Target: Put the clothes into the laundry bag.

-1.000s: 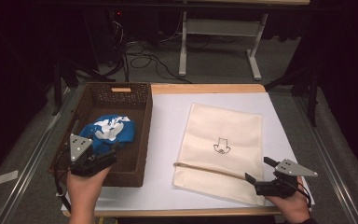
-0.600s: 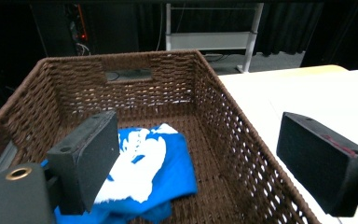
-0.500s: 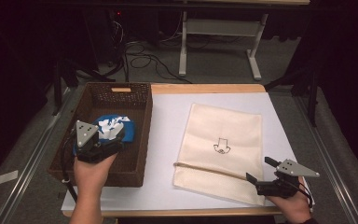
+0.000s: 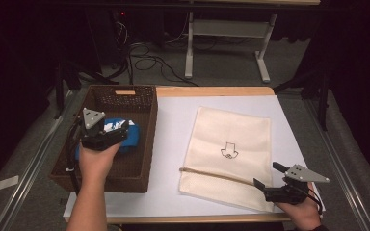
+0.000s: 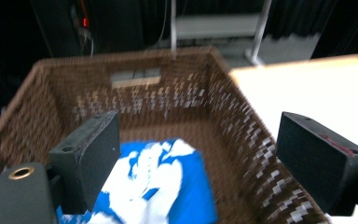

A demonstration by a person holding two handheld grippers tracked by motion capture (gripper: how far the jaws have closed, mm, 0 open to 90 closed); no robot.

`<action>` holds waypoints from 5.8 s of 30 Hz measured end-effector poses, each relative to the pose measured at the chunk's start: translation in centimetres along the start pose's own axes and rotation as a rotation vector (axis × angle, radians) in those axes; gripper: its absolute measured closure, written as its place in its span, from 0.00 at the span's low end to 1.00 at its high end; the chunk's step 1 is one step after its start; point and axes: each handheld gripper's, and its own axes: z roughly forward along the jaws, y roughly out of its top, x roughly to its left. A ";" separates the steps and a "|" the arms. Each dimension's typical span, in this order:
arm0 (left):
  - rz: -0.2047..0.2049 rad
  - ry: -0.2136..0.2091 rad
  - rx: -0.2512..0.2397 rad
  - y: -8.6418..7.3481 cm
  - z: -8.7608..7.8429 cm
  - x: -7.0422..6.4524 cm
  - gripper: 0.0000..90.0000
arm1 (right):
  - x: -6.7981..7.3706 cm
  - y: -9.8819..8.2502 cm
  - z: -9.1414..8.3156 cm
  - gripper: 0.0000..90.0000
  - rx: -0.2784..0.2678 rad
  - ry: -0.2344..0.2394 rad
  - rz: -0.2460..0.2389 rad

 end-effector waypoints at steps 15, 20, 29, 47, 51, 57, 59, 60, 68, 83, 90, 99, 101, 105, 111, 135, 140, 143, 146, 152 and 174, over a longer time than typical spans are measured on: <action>-0.091 -0.011 0.379 -1.6 5.1 4.6 0.06 | 0.1 -0.1 0.2 0.04 0.010 0.001 0.009; -0.067 0.000 0.497 -2.4 7.1 4.7 0.02 | 0.1 -0.1 0.3 0.04 0.012 0.005 0.003; -0.090 -0.011 0.721 -4.5 10.1 5.1 0.06 | 0.3 -0.2 0.6 0.05 0.020 0.013 0.010; -0.002 -0.005 0.775 -5.0 10.3 4.1 0.77 | 0.5 -0.2 0.7 0.07 0.027 0.024 -0.002; 0.017 -0.013 0.772 -4.6 10.1 3.9 0.84 | 0.5 -0.2 0.7 0.08 0.026 0.023 -0.005; 0.016 -0.035 0.671 -2.6 8.1 3.7 0.87 | 0.4 -0.1 0.6 0.08 0.021 0.020 0.005; 0.007 -0.045 0.627 -1.9 7.1 3.6 0.87 | 0.4 -0.1 0.5 0.09 0.017 0.019 0.000; 0.006 -0.050 0.612 -1.6 6.7 3.5 0.87 | 0.4 -0.1 0.5 0.09 0.016 0.018 -0.001; -0.003 -0.055 0.448 -0.3 3.0 2.8 0.87 | 0.3 0.0 -0.1 0.09 0.002 0.011 0.008; -0.061 -0.115 0.159 -1.2 -0.1 0.6 0.87 | 0.3 0.2 -0.2 0.10 -0.007 0.008 0.010; -0.112 -0.097 0.042 -1.7 -1.2 0.8 0.87 | 0.3 0.1 -0.1 0.10 -0.004 0.010 0.013; -0.146 -0.074 -0.099 -2.1 -2.8 1.3 0.87 | 0.5 0.1 0.1 0.11 -0.001 0.008 0.007; -0.160 -0.072 -0.126 -2.3 -3.0 1.4 0.87 | 0.5 0.0 0.2 0.11 0.000 0.007 0.004; -0.156 -0.059 -0.162 -2.4 -3.3 1.3 0.87 | 0.7 0.0 0.3 0.11 0.004 0.007 0.005; -0.143 -0.054 -0.213 -2.5 -3.8 1.1 0.87 | 0.7 -0.1 0.4 0.11 0.008 0.010 0.000; -0.105 -0.022 -0.405 -1.9 -5.7 0.2 0.87 | 0.8 -0.1 0.5 0.11 0.007 0.010 -0.005; -0.095 -0.032 -0.424 -1.2 -6.2 -0.2 0.87 | 0.9 -0.1 0.6 0.11 0.009 0.009 -0.004; -0.096 -0.044 -0.442 -0.5 -6.6 -0.7 0.87 | 0.9 -0.1 0.6 0.11 0.011 0.010 -0.003; -0.091 -0.060 -0.453 0.3 -6.8 -1.4 0.87 | 0.9 -0.1 0.6 0.12 0.013 0.011 -0.004; -0.057 -0.111 -0.472 1.8 -6.9 -3.7 0.87 | 0.9 -0.1 0.6 0.12 0.009 0.011 -0.005; 0.041 -0.319 -0.436 3.2 -3.8 -14.0 0.87 | 0.9 -0.1 0.4 0.14 0.000 0.017 -0.010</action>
